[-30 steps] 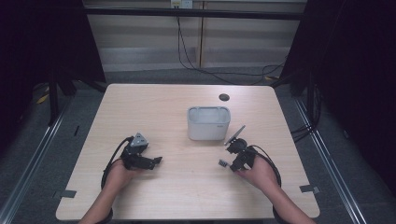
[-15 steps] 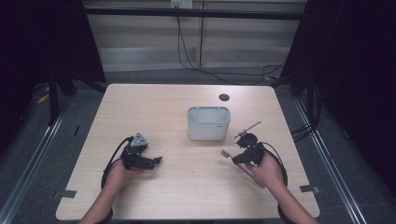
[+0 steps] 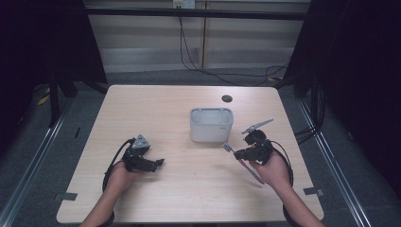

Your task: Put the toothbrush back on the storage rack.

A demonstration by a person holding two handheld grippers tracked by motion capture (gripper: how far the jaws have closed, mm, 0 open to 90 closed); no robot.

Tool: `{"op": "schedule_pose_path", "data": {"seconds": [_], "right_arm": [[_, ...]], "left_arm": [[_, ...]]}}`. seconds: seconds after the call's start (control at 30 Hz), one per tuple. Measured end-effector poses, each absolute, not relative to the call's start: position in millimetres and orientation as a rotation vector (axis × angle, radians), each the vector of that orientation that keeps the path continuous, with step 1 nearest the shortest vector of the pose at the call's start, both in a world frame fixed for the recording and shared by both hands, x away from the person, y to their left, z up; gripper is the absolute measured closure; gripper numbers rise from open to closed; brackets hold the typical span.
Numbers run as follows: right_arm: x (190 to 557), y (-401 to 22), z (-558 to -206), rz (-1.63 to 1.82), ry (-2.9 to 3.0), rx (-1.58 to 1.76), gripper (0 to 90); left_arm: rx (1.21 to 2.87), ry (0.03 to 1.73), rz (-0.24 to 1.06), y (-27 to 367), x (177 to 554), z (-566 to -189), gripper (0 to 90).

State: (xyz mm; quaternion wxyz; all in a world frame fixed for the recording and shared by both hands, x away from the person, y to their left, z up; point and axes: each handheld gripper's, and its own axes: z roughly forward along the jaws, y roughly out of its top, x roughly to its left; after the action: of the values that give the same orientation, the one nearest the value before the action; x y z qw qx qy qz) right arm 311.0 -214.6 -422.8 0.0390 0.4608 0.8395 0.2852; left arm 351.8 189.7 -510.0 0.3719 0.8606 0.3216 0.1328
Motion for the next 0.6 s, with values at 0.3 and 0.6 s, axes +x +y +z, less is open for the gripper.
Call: {"op": "schedule_pose_path", "data": {"seconds": [0.3,0.6], "right_arm": [[311.4,-215.5,-415.1,0.969,2.526,1.390,83.7],[312.2,-215.5,-405.3,1.053,2.479,1.368,83.7]], "left_arm": [[2.207,0.823,0.340,189.8,351.9,-510.0,15.4],[2.206,0.825,0.340,189.7,351.8,-510.1,15.4]]}}
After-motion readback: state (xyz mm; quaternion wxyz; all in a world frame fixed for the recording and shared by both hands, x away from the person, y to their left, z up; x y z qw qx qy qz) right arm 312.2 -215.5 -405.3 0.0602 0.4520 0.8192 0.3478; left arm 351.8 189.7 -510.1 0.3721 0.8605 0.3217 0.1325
